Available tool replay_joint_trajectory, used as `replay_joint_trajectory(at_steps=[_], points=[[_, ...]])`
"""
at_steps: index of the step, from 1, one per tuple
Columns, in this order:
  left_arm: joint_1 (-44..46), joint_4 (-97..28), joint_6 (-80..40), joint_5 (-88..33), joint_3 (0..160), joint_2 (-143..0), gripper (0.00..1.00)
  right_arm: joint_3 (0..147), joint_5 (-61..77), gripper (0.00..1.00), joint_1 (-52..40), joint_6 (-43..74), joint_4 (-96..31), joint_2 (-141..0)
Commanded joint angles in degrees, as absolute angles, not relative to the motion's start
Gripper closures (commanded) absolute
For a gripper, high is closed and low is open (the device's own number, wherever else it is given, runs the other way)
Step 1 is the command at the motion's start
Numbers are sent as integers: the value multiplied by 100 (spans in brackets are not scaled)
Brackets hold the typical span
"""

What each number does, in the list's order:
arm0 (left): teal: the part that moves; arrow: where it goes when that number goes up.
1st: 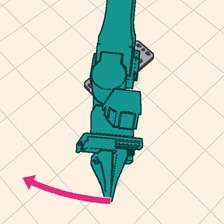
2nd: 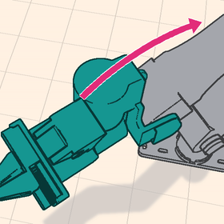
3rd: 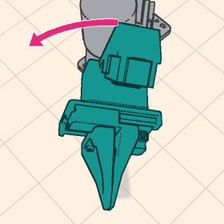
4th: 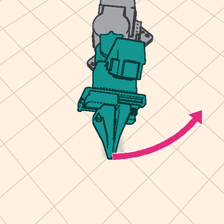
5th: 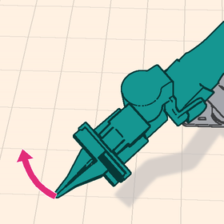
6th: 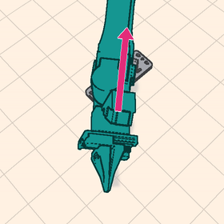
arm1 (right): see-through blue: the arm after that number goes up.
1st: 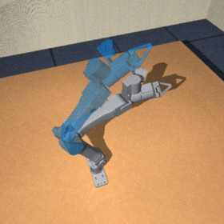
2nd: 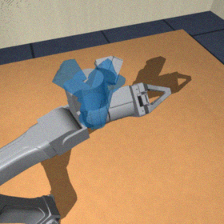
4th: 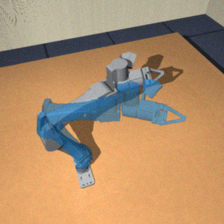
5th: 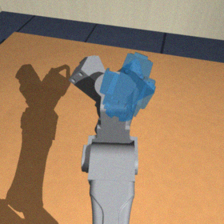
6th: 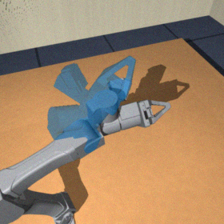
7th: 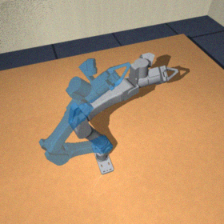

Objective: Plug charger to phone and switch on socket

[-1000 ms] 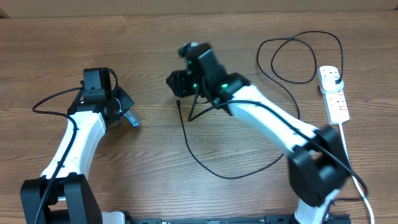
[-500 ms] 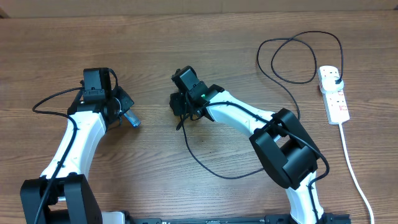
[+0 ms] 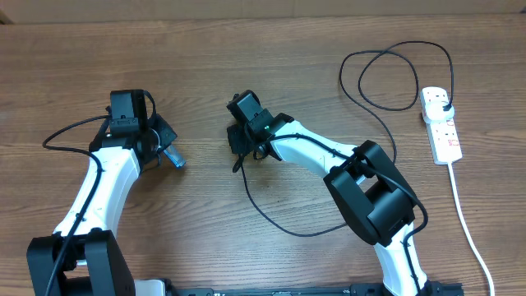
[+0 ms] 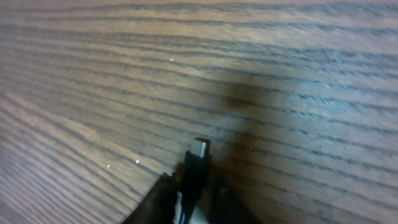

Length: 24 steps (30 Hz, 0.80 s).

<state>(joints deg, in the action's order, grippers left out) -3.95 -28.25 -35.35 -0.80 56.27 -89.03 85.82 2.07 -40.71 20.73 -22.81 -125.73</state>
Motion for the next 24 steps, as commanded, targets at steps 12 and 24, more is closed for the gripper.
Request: replay_joint_trajectory(at_steps=[12,24], points=[[-410,-2783,-3424,60,5629,-8783,96,8584,113,96,-4088,1813,-3691,-12829],[-410,-2783,-3422,60,5629,-8783,95,8600,134,91,-4086,1686,-4042,-12827]])
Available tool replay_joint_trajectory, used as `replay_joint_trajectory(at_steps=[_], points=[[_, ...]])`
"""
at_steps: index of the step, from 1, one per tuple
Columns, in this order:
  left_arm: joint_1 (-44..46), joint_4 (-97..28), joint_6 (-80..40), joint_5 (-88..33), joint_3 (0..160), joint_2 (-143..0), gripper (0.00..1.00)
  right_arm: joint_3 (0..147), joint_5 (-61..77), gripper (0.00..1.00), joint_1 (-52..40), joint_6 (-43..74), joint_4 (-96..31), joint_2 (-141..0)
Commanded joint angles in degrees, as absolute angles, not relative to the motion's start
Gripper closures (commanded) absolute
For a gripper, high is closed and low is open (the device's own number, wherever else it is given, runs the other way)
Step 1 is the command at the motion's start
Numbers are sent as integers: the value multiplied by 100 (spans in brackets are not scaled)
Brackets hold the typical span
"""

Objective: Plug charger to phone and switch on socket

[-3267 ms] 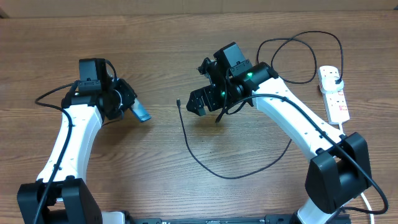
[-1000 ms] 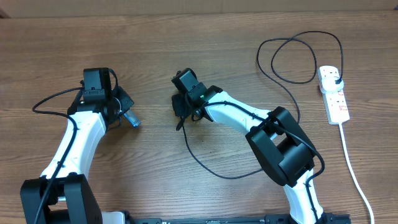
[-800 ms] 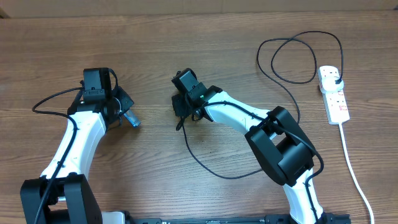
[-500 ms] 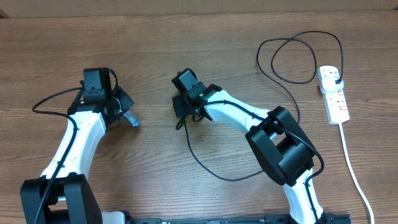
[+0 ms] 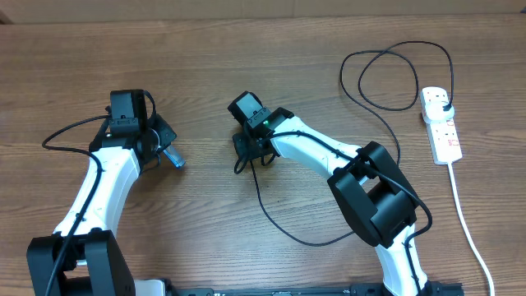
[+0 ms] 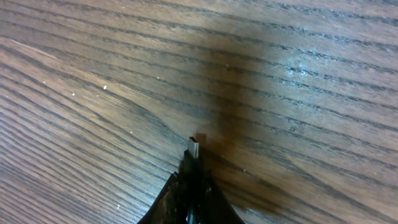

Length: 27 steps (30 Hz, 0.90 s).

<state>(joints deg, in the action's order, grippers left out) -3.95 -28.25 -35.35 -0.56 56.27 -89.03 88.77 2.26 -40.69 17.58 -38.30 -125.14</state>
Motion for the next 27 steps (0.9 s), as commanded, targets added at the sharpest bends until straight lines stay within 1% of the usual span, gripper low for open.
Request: replay_joint_trajectory(at_steps=[1,8,9,10,16,19,21,23,25,27], points=[[-410,-2783,-3422,60,5629,-8783,96,8600,134,90,-4086,1686,-4042,-12827],[-410,-2781,-3424,60,5629,-8783,96,8600,272,84,-4086,1686,-4047,-12827],[-410,-2781,-3422,60,5629,-8783,95,8600,333,89,-4086,1686,-4049,-12827],[-410,-2781,-3424,60,5629,-8783,96,8600,346,96,-4086,1688,-4047,-12827],[-410,-2755,-3291,108,5629,-8783,96,8606,705,96,-4071,1894,-4237,-12809],[-410,-2773,-2816,187,5629,-8783,96,8718,1273,96,-3988,1712,-4523,-12674],[-412,-2801,-2781,21,5629,-8783,96,8814,1732,96,-3900,1437,-4716,-12470],[-438,-2738,-2628,-661,5631,-8755,96,8855,2399,96,-3778,1085,-4860,-12151],[-537,-2383,-2163,-2102,5634,-8685,96,8853,3328,96,-3638,799,-4899,-11826],[-674,-1861,-1959,-3667,5634,-8604,96,8853,4473,96,-3472,469,-4904,-11489]])
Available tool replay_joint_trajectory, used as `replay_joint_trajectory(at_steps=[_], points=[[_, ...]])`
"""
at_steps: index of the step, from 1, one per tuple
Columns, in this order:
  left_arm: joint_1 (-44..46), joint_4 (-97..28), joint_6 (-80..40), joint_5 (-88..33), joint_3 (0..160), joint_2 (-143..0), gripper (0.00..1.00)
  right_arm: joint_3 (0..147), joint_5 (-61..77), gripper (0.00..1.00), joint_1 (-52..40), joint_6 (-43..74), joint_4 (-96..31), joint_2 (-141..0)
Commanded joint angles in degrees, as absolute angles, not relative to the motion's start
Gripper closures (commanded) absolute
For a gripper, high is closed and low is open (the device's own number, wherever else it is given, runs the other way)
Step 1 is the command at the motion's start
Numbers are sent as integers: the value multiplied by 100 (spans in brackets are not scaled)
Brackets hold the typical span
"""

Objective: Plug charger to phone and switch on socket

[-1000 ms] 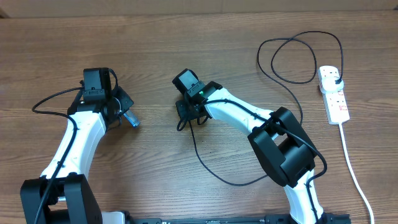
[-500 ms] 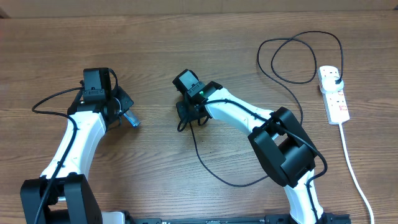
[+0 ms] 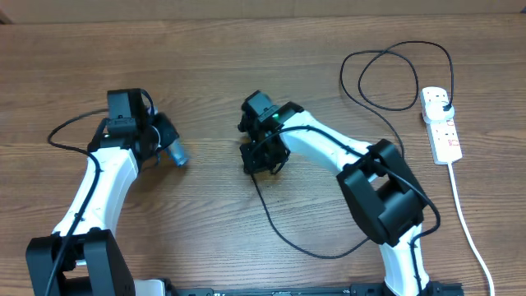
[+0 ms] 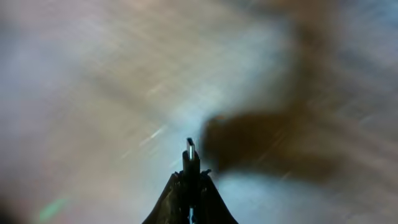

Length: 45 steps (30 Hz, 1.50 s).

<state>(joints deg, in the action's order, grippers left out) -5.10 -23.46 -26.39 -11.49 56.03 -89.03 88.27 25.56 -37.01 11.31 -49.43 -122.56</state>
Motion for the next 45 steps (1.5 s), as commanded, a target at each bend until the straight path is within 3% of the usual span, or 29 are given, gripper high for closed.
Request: replay_joint_trajectory(at_steps=[1,4,8,14,21,26,33,45], points=[[-749,-1577,-1968,-4300,5634,-8569,96,8853,4915,96,-3393,362,-4899,-11345],[-1026,-388,-2366,-6104,5636,-8501,96,8853,5907,96,-3151,-69,-4899,-10932],[-1286,1063,-3721,-7175,5636,-8495,96,8853,6904,96,-2814,-495,-4777,-10589],[-1247,3212,-5572,-7826,5636,-8495,96,8853,8372,96,-2458,-611,-4357,-10545],[-1037,6060,-8283,-7435,5636,-8495,95,8853,8809,96,-2436,-539,-3870,-10543],[-860,5728,-9041,-7432,5634,-8501,96,8853,8820,96,-2436,-209,-3675,-10543],[-812,4056,-8632,-7454,5634,-8501,96,8853,8884,96,-2443,-126,-3653,-10543],[-480,4053,-8650,-7002,5634,-8501,95,8853,8882,96,-2563,-126,-3656,-10543]])
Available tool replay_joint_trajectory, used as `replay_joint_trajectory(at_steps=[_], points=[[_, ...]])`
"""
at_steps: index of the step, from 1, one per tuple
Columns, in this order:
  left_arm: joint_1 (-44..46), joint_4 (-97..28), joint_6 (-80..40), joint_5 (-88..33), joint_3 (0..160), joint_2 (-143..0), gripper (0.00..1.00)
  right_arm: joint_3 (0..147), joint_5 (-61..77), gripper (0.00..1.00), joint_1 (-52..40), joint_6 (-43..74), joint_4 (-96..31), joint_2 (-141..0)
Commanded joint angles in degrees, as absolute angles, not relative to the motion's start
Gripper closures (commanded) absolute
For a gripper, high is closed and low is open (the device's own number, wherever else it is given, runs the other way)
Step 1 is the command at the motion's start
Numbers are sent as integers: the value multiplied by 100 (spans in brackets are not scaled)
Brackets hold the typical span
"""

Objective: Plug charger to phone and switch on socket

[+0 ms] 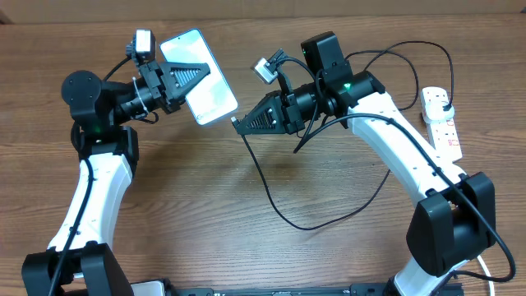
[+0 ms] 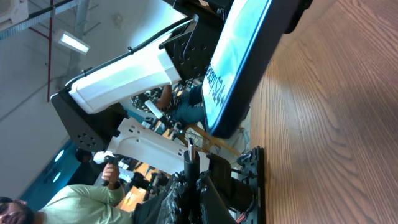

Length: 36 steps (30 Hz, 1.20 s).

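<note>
The phone (image 1: 212, 100), its pale blue screen lit, is held up off the table with my left gripper (image 1: 197, 76) shut across it. My right gripper (image 1: 240, 125) is shut on the black charger plug (image 1: 234, 124), raised just right of the phone's lower end, with a small gap between them. In the right wrist view the plug's metal tip (image 2: 190, 148) sticks out of my right gripper (image 2: 190, 186) and points toward the phone's edge (image 2: 239, 68), apart from it. The black cable (image 1: 271, 205) loops back to the white socket strip (image 1: 444, 136) at the far right.
The wooden table (image 1: 164, 230) lies under both raised arms. The cable's loose loops (image 1: 386, 78) lie near the socket strip, whose white lead (image 1: 468, 230) runs to the front right. A black adapter (image 1: 440, 102) sits in the strip's far socket.
Both arms were low over the table; now both are lifted. The phone faces upward in my left gripper and the plug in my right gripper sits close to its lower end.
My right gripper was shut on the plug just above the table centre while my left gripper stayed low at the left. The plug turned edge-on and shifted slightly right. By now both grippers are raised, with plug and phone brought near each other.
</note>
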<state>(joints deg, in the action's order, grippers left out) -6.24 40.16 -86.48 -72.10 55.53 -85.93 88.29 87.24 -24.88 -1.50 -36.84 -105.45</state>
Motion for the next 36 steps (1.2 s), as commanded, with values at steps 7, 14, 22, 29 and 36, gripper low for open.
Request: replay_joint_trajectory(at_steps=[7,14,22,29,36], points=[[-340,4053,-8683,-7015,5634,-8501,96,8853,8882,96,-2576,-126,-3656,-10543],[-336,4053,-8755,-7159,5634,-8501,96,8853,8860,96,-2576,-126,-3656,-10543],[-336,4053,-8796,-7199,5634,-8501,95,8853,8855,96,-2569,-126,-3656,-10543],[-340,4058,-8833,-7214,5634,-8499,96,8853,8705,96,-2558,-54,-3649,-10543],[-340,4088,-8829,-7225,5634,-8499,96,8853,8709,96,-2532,-21,-3649,-10543]])
